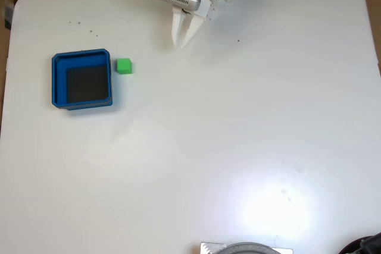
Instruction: Pick up green cube and drop it in the blue box
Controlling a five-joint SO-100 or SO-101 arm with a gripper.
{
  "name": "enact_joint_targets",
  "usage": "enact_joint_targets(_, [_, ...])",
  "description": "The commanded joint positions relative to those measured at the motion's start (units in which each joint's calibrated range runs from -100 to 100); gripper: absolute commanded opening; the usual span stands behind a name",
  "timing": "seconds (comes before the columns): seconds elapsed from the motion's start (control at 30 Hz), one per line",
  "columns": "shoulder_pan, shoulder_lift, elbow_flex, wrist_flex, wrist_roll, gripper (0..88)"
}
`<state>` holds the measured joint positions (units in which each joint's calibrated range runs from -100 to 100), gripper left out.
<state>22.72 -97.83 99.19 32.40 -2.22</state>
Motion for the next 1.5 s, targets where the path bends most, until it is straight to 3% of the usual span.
enact_joint_targets(0.0, [0.9, -0.3, 0.2, -1.3, 0.1, 2.3])
enact_joint_targets(0.57, [5.1, -0.2, 0.2, -1.3, 0.1, 2.3])
enact_joint_targets(1.23, [18.1, -0.2, 0.3, -1.3, 0.1, 2.3])
enact_joint_targets(1.47, [18.1, -0.1, 0.4, -1.3, 0.1, 2.3])
